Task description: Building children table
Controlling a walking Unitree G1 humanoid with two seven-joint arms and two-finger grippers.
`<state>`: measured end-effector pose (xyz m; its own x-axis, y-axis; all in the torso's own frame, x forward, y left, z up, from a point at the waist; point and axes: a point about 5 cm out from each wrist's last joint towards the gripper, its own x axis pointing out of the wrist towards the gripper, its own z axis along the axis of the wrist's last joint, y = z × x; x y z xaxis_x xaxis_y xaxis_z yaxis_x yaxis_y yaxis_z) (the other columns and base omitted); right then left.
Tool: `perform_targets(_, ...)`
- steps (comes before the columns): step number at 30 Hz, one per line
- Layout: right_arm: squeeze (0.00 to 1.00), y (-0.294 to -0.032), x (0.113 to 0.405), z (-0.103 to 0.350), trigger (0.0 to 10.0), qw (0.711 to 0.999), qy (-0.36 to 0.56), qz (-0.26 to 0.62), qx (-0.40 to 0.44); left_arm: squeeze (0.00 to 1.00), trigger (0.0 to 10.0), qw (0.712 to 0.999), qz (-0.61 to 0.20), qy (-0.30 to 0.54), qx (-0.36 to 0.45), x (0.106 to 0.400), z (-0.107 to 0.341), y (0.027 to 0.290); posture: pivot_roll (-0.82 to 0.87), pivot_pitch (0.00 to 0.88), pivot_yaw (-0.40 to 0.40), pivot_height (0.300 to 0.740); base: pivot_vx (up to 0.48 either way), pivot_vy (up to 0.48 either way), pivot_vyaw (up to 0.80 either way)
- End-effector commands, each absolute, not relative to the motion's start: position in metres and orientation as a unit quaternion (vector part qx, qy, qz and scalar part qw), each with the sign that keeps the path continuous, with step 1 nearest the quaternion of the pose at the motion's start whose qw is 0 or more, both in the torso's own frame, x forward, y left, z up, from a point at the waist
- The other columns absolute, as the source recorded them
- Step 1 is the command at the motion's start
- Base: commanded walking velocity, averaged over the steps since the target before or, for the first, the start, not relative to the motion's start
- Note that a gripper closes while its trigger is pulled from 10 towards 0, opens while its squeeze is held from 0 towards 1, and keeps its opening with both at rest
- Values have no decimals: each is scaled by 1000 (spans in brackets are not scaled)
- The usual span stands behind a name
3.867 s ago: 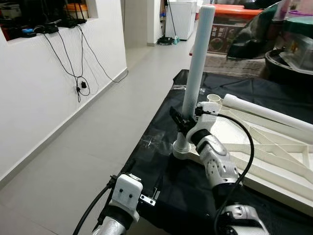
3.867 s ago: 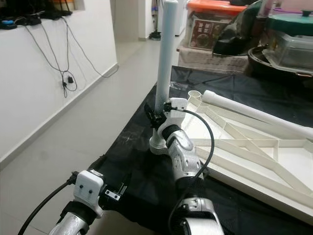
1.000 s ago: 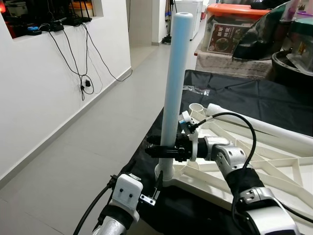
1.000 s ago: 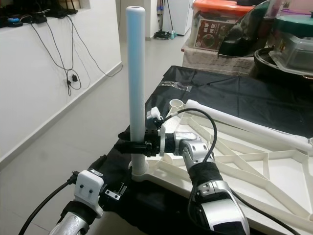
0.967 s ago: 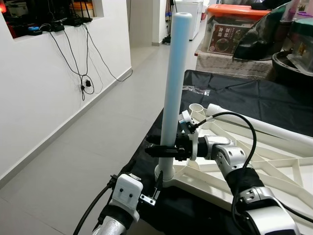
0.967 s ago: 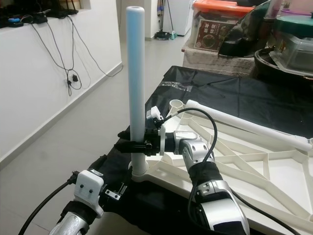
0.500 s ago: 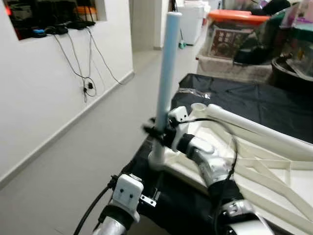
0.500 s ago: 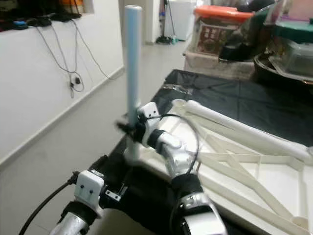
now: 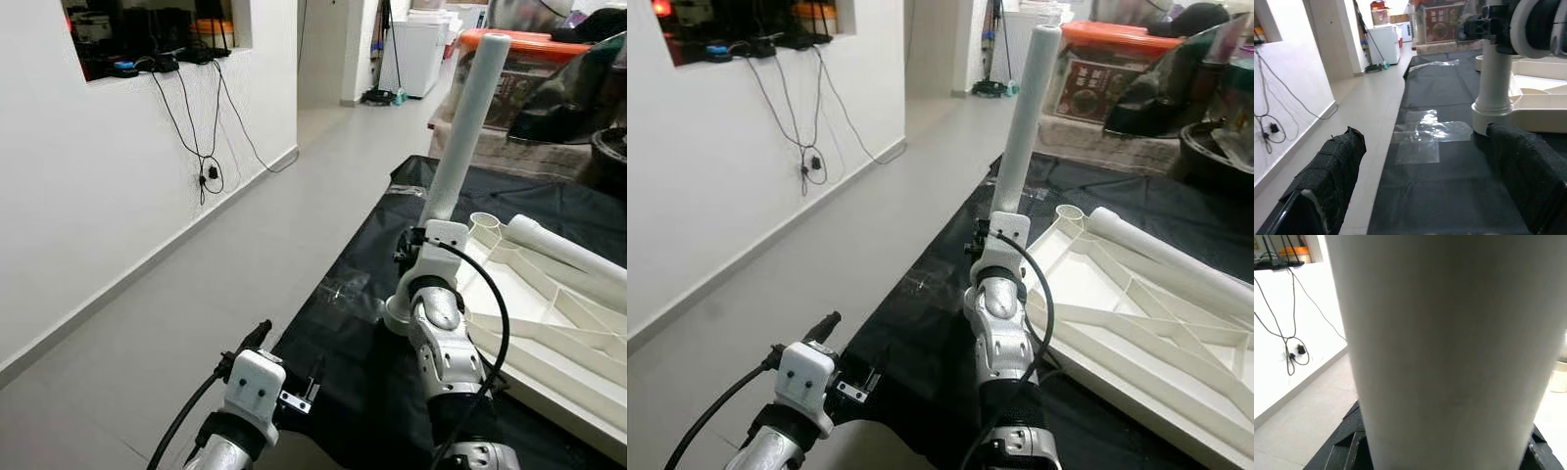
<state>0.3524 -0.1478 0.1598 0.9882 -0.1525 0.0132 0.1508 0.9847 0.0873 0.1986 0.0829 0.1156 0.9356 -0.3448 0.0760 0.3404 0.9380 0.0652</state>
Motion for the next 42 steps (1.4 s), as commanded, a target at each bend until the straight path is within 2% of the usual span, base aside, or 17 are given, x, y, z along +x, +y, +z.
perform_targets(1,1000,-141,353,144,10000,996,19,-31,81,0,10000,984,-174,-29,28,198,110,83,86,0,-27,740,0,0,0)
perform_targets(6,1000,-128,359,156,10000,996,-22,-3,85,0,10000,984,-174,-29,28,198,110,82,86,0,-27,740,0,0,0)
perform_targets(7,0,-115,364,168,10000,990,-62,71,108,0,10000,984,-174,-28,27,197,109,82,81,0,-20,740,0,0,0)
perform_targets(10,0,-112,364,172,10000,985,-75,103,117,0,10000,984,-173,-27,27,197,109,82,81,0,-20,740,0,0,0)
perform_targets(12,0,-101,361,174,10000,962,-68,229,131,0,10000,984,-173,-28,27,197,109,82,81,0,-20,740,0,0,0)
perform_targets(15,0,-97,358,173,10000,947,-52,288,133,0,10000,984,-173,-28,27,197,109,82,81,0,-20,740,0,0,0)
perform_targets(17,0,-95,354,168,10000,923,-22,363,128,0,10000,984,-173,-28,27,197,109,82,81,0,-20,740,0,0,0)
perform_targets(18,0,-97,343,157,10000,867,44,486,106,0,10000,984,-173,-28,27,197,109,82,80,0,-22,740,0,0,0)
perform_targets(19,0,-101,340,154,10000,846,68,519,97,0,10000,984,-173,-28,27,197,109,82,80,0,-22,740,0,0,0)
perform_targets(23,0,-103,339,153,10000,829,79,545,94,0,10000,984,-173,-28,27,198,109,82,80,0,-22,740,0,0,0)
perform_targets(24,0,-107,337,155,10000,785,91,607,83,0,10000,984,-173,-28,27,198,109,82,84,0,-25,740,0,0,0)
perform_targets(30,0,-103,336,162,10000,732,80,672,84,0,10000,984,-172,-27,27,199,109,83,90,0,-27,740,0,0,0)
perform_targets(32,0,-103,336,162,10000,732,80,672,84,0,10000,984,-172,-27,27,199,109,83,90,0,-27,740,0,0,0)
perform_targets(33,0,-101,335,163,8980,726,74,679,81,0,10000,984,-172,-27,27,199,109,83,93,0,-29,740,0,0,0)
perform_targets(35,0,-101,335,163,8980,726,74,679,81,0,10000,984,-172,-27,27,199,109,83,93,0,-29,740,0,0,0)
perform_targets(36,0,-98,336,161,0,734,68,671,73,0,10000,984,-172,-27,26,199,109,83,93,0,-29,740,0,0,0)
perform_targets(42,0,-92,342,155,0,783,58,615,68,0,10000,985,-171,-26,26,199,109,83,94,0,-24,740,0,0,0)
